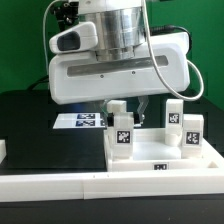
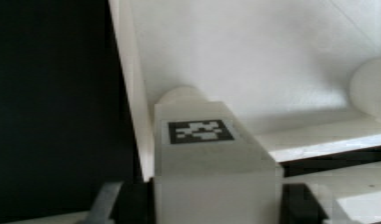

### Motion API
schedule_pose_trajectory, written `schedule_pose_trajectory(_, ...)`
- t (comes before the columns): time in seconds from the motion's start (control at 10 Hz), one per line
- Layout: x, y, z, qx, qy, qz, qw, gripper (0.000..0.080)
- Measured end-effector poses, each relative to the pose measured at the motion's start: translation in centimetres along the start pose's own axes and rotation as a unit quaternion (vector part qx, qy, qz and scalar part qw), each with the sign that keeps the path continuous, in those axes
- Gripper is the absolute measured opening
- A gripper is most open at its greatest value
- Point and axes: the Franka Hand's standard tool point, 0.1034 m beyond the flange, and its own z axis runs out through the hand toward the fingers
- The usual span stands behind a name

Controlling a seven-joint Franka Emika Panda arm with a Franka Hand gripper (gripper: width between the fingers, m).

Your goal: Assemble square table

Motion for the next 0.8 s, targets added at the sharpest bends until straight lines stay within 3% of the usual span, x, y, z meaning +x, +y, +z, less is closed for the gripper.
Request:
schedule_pose_trajectory(0.2,0.06,0.02,-0.04,0.001,0.002,0.040,0.999,0.0301)
schedule_pose_trajectory(0.5,0.17,0.02,0.00,0.008,0.025,0.214,0.976,0.0301)
schedule_pose_trajectory(0.8,0.31,0.23,0.06,0.031,0.034,0.386,0.921,0.0301)
